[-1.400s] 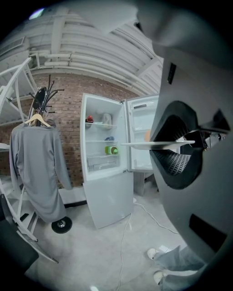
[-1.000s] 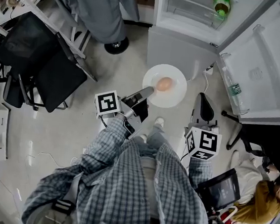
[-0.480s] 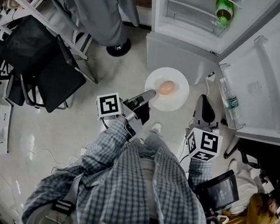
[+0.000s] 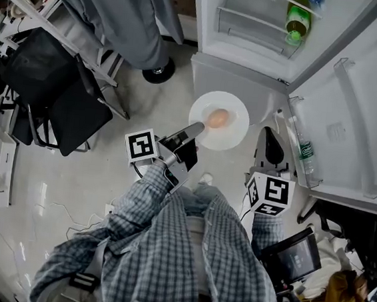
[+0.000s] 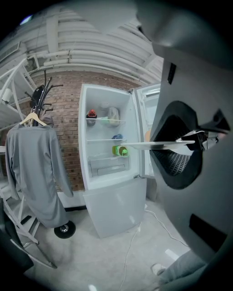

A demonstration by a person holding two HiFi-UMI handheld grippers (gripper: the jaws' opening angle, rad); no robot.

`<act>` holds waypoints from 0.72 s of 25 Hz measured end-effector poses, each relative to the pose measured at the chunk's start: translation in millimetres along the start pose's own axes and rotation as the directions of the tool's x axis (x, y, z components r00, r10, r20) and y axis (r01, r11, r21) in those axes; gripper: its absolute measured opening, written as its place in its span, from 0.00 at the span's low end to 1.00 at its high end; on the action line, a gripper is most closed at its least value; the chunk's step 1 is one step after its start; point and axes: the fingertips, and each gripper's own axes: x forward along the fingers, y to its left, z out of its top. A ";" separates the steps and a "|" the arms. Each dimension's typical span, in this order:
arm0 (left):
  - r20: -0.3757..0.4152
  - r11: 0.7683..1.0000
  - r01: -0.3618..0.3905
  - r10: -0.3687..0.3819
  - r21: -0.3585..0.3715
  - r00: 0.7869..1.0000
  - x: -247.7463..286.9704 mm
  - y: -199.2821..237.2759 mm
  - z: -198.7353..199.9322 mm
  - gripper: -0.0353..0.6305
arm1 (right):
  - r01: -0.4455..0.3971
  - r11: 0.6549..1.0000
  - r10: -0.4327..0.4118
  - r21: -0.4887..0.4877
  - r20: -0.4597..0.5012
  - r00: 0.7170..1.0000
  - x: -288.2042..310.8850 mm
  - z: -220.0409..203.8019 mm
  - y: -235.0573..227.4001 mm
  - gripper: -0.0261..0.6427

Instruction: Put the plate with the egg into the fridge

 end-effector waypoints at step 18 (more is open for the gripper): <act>0.011 0.999 0.035 -0.035 0.021 0.999 46.2 -10.6 20.6 0.11 | 0.001 1.000 -0.001 0.009 0.028 1.000 20.9 10.7 -31.1 0.05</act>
